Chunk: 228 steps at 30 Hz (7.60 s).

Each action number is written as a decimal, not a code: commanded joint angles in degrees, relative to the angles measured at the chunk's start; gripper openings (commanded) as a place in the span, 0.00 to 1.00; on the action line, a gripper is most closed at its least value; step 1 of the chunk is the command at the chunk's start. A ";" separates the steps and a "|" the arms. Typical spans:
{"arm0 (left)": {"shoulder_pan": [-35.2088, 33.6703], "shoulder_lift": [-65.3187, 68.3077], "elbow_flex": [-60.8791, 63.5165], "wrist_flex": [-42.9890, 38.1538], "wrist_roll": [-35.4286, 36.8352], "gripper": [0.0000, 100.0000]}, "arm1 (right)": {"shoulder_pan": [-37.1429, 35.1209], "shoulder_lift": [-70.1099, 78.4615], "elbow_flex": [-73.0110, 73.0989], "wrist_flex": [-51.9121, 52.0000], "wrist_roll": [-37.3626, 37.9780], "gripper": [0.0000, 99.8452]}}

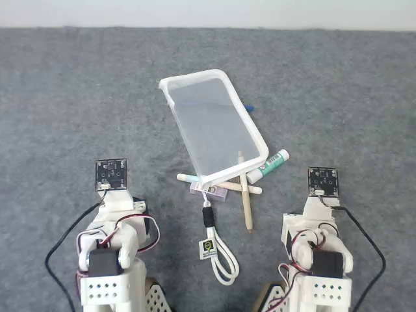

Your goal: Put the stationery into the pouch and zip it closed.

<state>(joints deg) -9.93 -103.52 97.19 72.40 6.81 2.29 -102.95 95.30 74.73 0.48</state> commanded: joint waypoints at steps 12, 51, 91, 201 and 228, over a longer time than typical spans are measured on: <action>-0.09 -0.97 -0.66 0.18 0.44 0.01 | -0.04 -1.01 1.14 0.31 -0.18 0.01; 3.25 -1.05 -0.66 0.26 0.26 0.01 | -20.62 -0.84 -26.29 -8.75 6.51 0.01; -4.92 -1.05 -0.66 -3.69 0.62 0.01 | -50.51 81.27 -46.59 -25.36 -14.77 0.12; 21.89 -1.05 -7.60 -16.35 5.54 0.34 | -44.62 19.65 -21.98 -20.88 -2.11 0.01; 13.63 -1.05 -4.70 -24.00 -3.69 0.01 | -47.43 19.65 -21.98 -17.27 -0.35 0.01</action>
<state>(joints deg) 5.10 -103.52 95.60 49.89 4.53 -45.19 -82.02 73.93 56.35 -0.92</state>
